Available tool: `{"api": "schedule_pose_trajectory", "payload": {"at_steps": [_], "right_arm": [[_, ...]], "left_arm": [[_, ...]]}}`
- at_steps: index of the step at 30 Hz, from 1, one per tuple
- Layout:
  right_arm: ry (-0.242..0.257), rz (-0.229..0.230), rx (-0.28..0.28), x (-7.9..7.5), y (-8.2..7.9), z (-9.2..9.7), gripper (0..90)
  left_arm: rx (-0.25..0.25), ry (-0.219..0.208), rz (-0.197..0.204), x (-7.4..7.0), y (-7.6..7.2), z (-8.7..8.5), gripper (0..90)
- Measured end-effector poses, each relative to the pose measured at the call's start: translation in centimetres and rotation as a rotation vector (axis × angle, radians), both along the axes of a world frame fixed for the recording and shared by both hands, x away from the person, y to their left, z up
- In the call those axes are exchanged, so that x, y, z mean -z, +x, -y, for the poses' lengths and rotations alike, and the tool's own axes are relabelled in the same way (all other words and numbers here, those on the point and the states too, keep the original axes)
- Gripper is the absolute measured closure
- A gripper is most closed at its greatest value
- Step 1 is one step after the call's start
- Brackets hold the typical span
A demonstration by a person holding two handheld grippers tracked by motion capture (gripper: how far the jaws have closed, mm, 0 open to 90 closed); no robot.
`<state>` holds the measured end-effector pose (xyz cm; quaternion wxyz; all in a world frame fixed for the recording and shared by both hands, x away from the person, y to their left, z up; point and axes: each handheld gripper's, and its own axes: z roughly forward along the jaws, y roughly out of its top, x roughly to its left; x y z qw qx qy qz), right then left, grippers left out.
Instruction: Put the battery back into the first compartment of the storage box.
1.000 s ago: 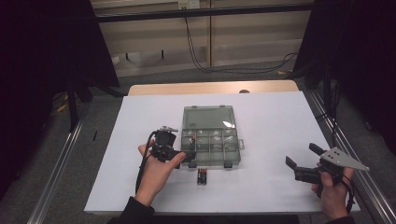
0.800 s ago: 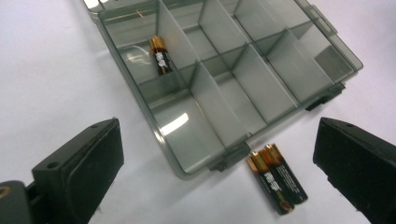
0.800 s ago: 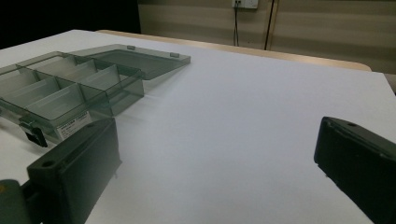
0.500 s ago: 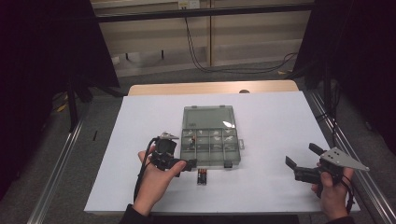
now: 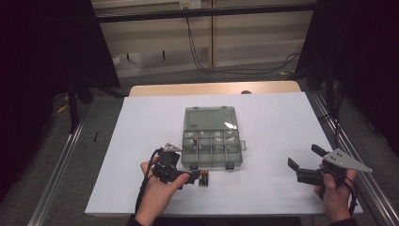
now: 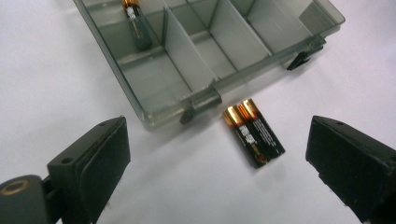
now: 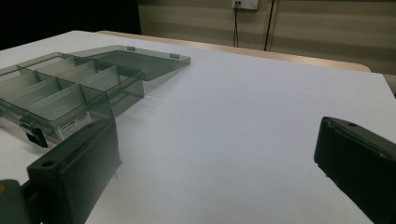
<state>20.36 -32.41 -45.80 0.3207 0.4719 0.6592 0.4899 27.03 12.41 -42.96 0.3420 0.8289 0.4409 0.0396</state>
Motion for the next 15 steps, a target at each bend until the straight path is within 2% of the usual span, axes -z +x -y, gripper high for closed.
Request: {"api": "schedule_pose_trajectory", "payload": {"at_steps": [8, 15], "right_arm": [[0.001, 0.003, 0.0, -0.1, 0.0, 0.0, 0.0], [0.005, -0.003, 0.001, -0.1, 0.0, 0.0, 0.0]], "left_arm": [[0.018, 0.017, -0.001, 0.5, -0.9, 0.3, 11.6], [0.024, 0.037, -0.016, 1.1, -1.3, 0.6, 22.7]]}}
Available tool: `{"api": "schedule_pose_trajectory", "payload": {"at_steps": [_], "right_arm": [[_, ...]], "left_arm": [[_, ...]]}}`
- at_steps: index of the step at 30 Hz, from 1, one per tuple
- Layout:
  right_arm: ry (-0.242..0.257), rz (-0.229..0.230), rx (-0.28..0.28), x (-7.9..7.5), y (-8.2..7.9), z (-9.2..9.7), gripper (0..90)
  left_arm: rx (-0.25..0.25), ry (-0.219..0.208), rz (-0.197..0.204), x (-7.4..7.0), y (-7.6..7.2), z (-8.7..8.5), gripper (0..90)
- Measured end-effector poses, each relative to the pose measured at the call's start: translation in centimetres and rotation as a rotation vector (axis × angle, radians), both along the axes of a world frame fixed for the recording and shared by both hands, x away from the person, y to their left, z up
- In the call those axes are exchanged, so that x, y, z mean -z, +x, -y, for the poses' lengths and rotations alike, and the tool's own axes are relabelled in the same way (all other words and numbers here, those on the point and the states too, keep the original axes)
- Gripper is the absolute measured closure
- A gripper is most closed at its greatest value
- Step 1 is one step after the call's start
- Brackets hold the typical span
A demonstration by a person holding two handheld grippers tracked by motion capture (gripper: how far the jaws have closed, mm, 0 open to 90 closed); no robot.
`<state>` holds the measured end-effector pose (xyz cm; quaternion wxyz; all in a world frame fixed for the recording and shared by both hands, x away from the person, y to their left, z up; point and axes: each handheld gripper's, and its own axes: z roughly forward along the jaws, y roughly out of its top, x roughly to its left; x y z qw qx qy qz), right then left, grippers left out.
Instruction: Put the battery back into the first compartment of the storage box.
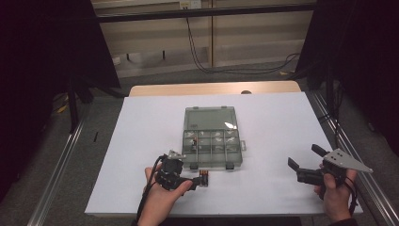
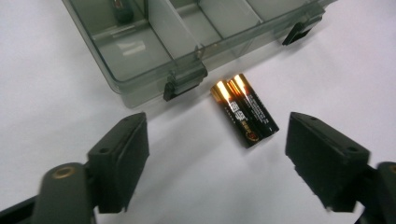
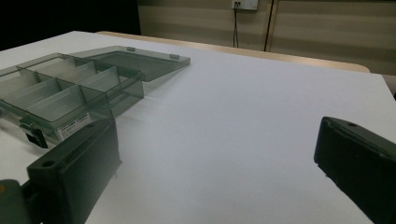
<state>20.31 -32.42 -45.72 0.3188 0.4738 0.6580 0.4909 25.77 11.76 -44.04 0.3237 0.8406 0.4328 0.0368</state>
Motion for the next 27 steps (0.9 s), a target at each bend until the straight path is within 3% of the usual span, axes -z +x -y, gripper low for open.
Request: {"api": "schedule_pose_trajectory", "payload": {"at_steps": [5, 15, 27], "right_arm": [[-0.005, 0.004, 0.0, 0.1, 0.0, 0.1, 0.0], [-0.007, 0.002, -0.002, 0.1, 0.1, -0.1, 0.0], [-0.009, 0.004, -0.002, 0.1, 0.1, -0.1, 0.0]], "left_arm": [[-0.001, 0.01, -0.008, 0.6, -0.1, 0.5, 30.6], [-0.02, -0.017, -0.019, 1.2, 0.7, 1.2, 47.5], [-0.036, -0.016, -0.032, 1.7, 1.1, 1.9, 52.9]]}}
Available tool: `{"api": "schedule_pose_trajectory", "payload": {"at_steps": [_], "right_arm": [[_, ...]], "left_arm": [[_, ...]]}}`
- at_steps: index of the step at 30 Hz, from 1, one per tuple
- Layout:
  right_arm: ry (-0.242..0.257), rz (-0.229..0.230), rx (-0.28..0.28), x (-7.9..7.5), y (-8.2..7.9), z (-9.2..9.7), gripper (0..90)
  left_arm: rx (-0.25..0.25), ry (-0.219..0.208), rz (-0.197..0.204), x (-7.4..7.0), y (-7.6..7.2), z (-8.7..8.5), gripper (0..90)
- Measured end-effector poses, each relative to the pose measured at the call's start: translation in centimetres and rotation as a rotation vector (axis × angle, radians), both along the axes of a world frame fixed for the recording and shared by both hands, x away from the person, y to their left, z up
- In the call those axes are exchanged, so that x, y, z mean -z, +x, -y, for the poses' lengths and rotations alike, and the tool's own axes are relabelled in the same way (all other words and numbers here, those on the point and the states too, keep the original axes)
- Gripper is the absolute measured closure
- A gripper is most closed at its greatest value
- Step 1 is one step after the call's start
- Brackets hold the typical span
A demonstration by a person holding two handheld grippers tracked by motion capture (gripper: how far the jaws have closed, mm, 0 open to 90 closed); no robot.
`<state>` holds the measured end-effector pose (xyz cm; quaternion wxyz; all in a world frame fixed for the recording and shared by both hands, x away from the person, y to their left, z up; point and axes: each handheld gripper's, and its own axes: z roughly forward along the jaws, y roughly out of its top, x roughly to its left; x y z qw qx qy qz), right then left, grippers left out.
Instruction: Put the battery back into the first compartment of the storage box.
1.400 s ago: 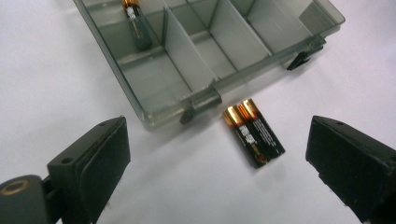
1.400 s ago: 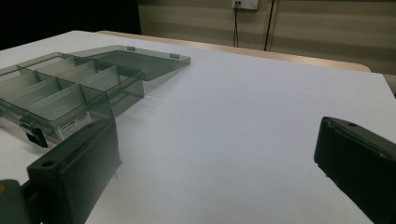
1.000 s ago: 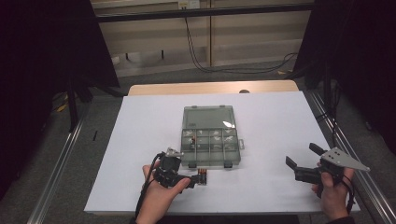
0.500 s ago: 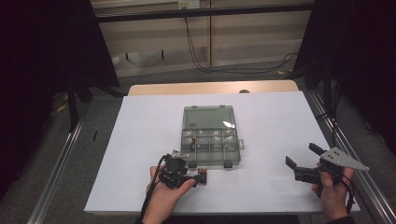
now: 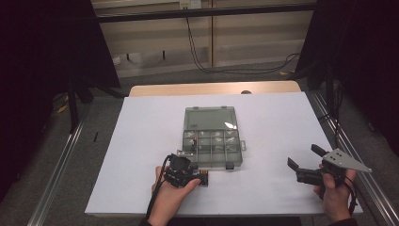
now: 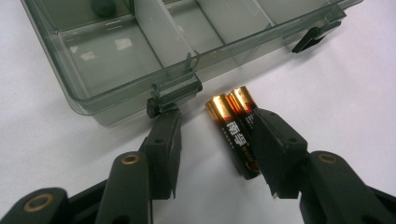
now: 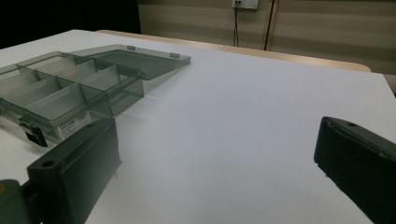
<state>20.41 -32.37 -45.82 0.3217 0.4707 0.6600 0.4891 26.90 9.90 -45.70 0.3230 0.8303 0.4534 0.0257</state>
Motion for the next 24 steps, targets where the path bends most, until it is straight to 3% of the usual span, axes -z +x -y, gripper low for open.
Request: {"api": "schedule_pose_trajectory", "payload": {"at_steps": [8, 24], "right_arm": [[0.002, -0.001, 0.002, 0.03, 0.02, -0.03, 0.0], [0.005, -0.003, 0.002, 0.03, 0.01, -0.01, 0.0]], "left_arm": [[-0.003, 0.0, -0.004, 0.03, -0.01, 0.27, 57.7], [0.014, 0.045, -0.005, 0.33, -0.28, 0.84, 67.2]]}}
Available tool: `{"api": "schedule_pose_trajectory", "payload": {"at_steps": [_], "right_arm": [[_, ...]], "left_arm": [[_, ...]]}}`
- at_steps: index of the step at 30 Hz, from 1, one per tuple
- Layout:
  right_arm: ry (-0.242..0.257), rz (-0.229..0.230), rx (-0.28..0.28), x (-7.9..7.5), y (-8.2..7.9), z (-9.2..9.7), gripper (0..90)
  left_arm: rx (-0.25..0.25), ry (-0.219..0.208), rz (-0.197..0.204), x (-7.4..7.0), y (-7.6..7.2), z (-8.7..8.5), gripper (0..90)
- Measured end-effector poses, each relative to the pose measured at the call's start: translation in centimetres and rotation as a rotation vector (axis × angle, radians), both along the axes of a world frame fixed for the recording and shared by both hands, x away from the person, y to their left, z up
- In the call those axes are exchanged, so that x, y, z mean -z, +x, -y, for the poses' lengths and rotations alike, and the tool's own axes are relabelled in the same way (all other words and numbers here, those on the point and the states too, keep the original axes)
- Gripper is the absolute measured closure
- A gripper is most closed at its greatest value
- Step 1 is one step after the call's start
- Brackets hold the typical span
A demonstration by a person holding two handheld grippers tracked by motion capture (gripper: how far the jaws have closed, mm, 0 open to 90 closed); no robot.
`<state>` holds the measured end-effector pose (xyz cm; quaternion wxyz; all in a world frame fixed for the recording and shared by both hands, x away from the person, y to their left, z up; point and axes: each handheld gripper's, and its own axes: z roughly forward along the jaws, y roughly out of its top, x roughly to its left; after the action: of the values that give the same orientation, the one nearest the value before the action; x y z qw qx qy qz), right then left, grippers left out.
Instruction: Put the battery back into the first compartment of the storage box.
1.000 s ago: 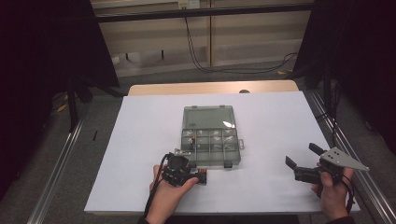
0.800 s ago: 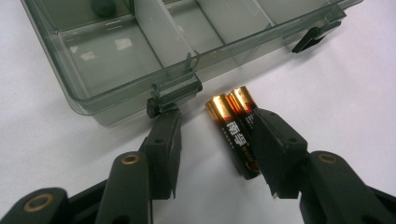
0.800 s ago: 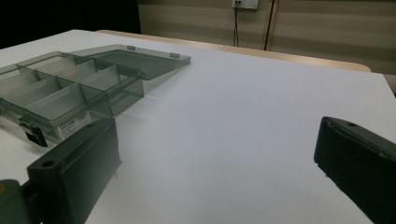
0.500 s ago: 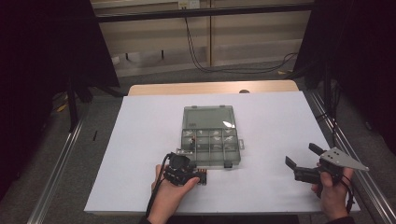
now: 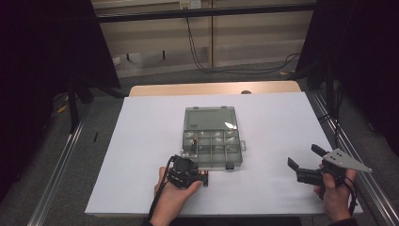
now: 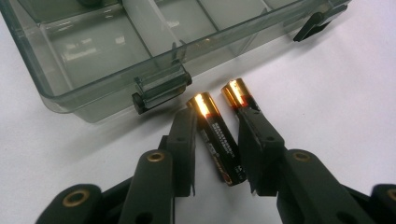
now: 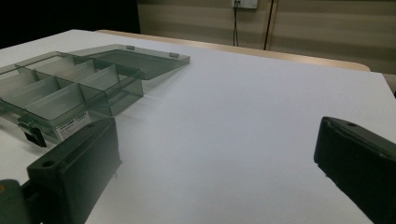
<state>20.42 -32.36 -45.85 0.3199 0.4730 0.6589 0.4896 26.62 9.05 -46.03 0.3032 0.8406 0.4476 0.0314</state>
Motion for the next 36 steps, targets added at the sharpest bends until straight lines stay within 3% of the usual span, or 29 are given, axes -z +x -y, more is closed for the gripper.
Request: {"api": "schedule_pose_trajectory", "payload": {"at_steps": [19, 32, 36], "right_arm": [[-0.006, -0.002, 0.004, 0.04, 0.01, 0.11, 0.0], [-0.011, -0.003, 0.001, 0.13, 0.08, -0.01, 0.0], [-0.011, -0.003, 0.0, 0.13, 0.09, 0.01, 0.0]], "left_arm": [[0.006, 0.059, 0.053, 0.11, -0.43, 0.46, 75.5], [0.016, 0.056, 0.056, 0.11, -0.4, 0.3, 77.3], [0.027, 0.037, 0.041, 0.07, -0.17, -0.03, 77.3]]}}
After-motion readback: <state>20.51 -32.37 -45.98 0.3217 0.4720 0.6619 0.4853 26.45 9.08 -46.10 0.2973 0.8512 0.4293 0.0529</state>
